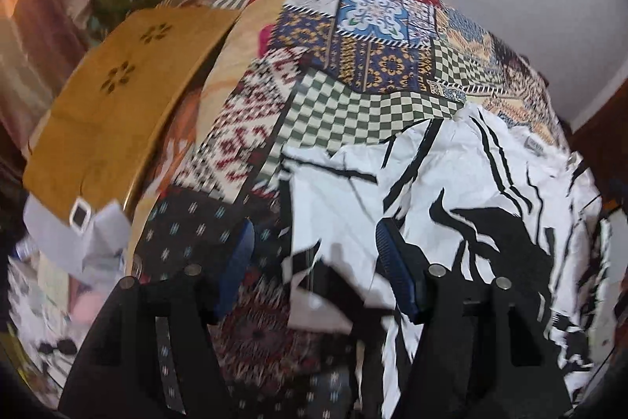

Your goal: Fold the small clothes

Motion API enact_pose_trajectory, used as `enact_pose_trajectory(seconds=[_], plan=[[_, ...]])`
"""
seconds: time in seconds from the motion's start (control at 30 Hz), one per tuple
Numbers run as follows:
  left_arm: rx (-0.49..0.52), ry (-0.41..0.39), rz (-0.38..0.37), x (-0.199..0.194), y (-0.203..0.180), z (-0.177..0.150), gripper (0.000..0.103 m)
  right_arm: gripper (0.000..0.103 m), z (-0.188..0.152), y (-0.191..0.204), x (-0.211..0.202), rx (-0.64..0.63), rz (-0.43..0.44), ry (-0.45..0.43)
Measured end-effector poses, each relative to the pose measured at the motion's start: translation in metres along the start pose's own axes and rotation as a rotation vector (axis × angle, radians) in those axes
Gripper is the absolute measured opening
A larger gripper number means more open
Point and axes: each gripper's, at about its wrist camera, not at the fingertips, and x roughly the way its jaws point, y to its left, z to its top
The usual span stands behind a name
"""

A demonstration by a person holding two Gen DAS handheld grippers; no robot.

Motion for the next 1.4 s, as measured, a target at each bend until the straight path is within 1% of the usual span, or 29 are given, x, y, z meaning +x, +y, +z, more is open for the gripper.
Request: enact_pose_trajectory(seconds=[0.07,0.2,0.27,0.33,0.4,0.47,0.53,0.63,0.7,0.77,0.8,0.83,0.9,0.97,1.03,1.1,1.17,1.23,1.3,1.4], plan=[[-0.047,0.033,-0.038,-0.003,0.012,-0.012,0.064,0.047,-0.004,0.010,-0.013,-0.006,0.027,-0.016],[-0.121,0.111,-0.124,0.002,0.024,-0.041,0.064,0.052,-0.019,0.030,-0.024,-0.015,0.098,-0.013],[-0.150,0.156,-0.179,0.010,0.024,-0.054,0.064,0.058,-0.030,0.039,-0.022,-0.032,0.116,0.009],[-0.180,0.198,-0.247,0.018,0.022,-0.066,0.064,0.058,-0.042,0.048,-0.014,-0.059,0.123,0.044],[-0.210,0.235,-0.327,0.028,0.018,-0.071,0.064,0.058,-0.054,0.055,-0.003,-0.082,0.120,0.091],[-0.267,0.252,-0.394,0.036,0.017,-0.073,0.064,0.058,-0.067,0.059,0.010,-0.089,0.118,0.141],[-0.321,0.270,-0.435,0.048,0.016,-0.070,0.064,0.058,-0.079,0.062,0.024,-0.098,0.113,0.206],[-0.374,0.245,-0.443,0.061,0.017,-0.060,0.064,0.058,-0.091,0.059,0.037,-0.108,0.119,0.268],[-0.379,0.213,-0.446,0.065,0.019,-0.049,0.064,0.058,-0.098,0.058,0.036,-0.121,0.123,0.275],[-0.358,0.183,-0.423,0.070,0.023,-0.036,0.059,0.058,-0.102,0.059,0.035,-0.150,0.120,0.270],[-0.350,0.176,-0.402,0.074,0.023,-0.032,0.045,0.058,-0.104,0.058,0.034,-0.155,0.120,0.262],[-0.351,0.177,-0.374,0.078,0.025,-0.029,0.025,0.058,-0.105,0.057,0.034,-0.153,0.122,0.256],[-0.348,0.184,-0.323,0.083,0.031,-0.026,0.003,0.059,-0.106,0.055,0.032,-0.134,0.133,0.248],[-0.339,0.151,-0.277,0.081,0.035,-0.026,0.003,0.059,-0.107,0.054,0.032,-0.125,0.143,0.241],[-0.297,0.093,-0.172,0.069,0.040,-0.026,0.003,0.059,-0.109,0.053,0.032,-0.121,0.149,0.233],[-0.264,0.049,-0.094,0.058,0.045,-0.028,0.003,0.059,-0.109,0.053,0.032,-0.118,0.151,0.228],[-0.239,0.026,-0.031,0.050,0.050,-0.028,0.003,0.059,-0.109,0.054,0.033,-0.111,0.152,0.226],[-0.208,0.025,0.015,0.045,0.049,-0.026,0.003,0.059,-0.110,0.054,0.033,-0.103,0.152,0.223],[-0.170,0.016,0.034,0.039,0.041,-0.023,0.003,0.059,-0.109,0.054,0.033,-0.098,0.149,0.222],[-0.093,-0.042,0.034,0.018,0.019,-0.019,0.003,0.058,-0.109,0.054,0.033,-0.090,0.147,0.229]])
